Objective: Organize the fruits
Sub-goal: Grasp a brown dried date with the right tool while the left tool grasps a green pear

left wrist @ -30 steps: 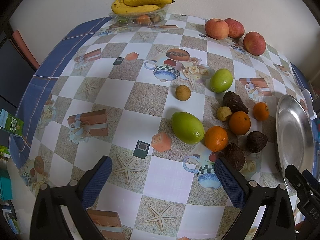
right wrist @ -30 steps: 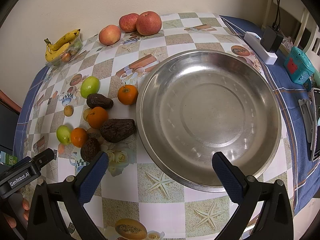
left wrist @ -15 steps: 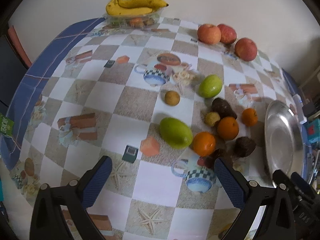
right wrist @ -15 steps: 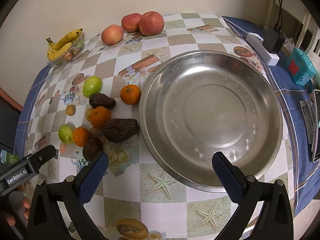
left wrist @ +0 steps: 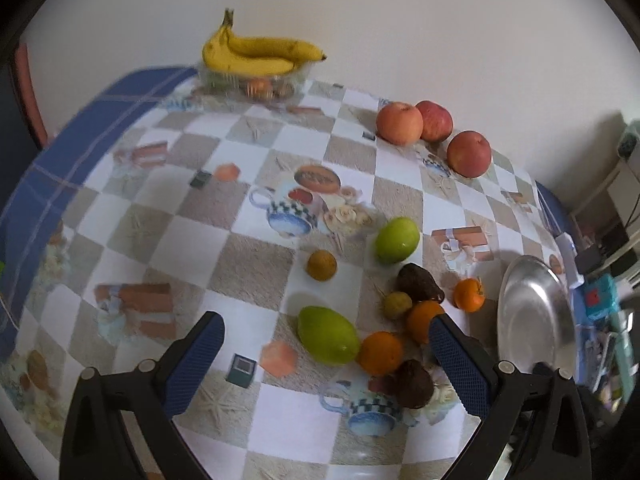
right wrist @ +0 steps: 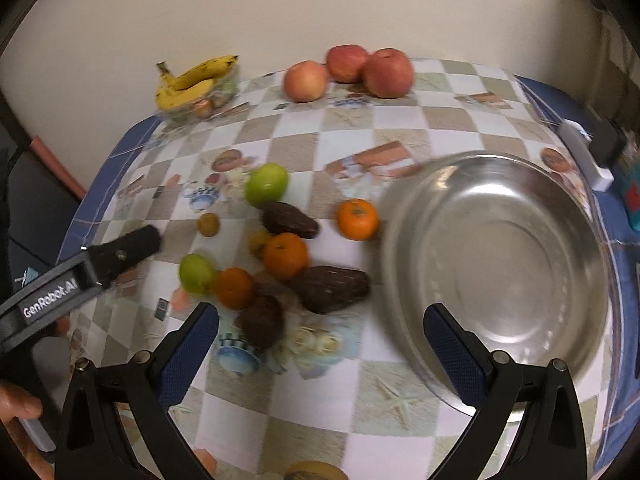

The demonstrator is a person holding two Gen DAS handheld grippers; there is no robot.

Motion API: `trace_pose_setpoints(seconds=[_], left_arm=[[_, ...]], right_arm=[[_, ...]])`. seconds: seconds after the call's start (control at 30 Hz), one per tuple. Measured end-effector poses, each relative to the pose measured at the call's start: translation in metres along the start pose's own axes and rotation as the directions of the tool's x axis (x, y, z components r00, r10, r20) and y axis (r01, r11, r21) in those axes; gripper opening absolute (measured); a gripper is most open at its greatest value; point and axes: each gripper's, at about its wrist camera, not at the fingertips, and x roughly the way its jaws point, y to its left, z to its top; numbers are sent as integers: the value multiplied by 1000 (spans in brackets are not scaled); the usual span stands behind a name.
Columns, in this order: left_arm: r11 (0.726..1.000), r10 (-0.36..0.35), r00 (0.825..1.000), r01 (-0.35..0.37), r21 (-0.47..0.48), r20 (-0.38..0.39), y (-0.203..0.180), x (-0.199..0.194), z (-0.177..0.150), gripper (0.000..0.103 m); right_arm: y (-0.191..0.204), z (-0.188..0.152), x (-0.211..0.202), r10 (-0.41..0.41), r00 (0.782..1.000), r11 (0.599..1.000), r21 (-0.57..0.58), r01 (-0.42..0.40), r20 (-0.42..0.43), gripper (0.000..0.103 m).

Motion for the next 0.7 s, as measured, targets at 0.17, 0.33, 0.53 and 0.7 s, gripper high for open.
trace_pose_setpoints(seconds=[0.17,0.33,0.53,0.7], left_arm=[[1000,-13,999,12,-20,-40,0,12,0,93],[996,-42,990,31,-83,-134,8,37,-3,80],[987,-76,977,45,-157,-200,19,56,-7,55],[973,-136,964,86,-214,-227,24,68,-9,51]], right_arm=[[14,2,12,45,998,999,-24,-46,-48,79],[22,-2,33,63,988,997,-30,-68,-139,60],[27,-8,55,56,975,997,-37,-65,-217,52],[28,-11,66,37,968,997,-53,-52,-247,47]])
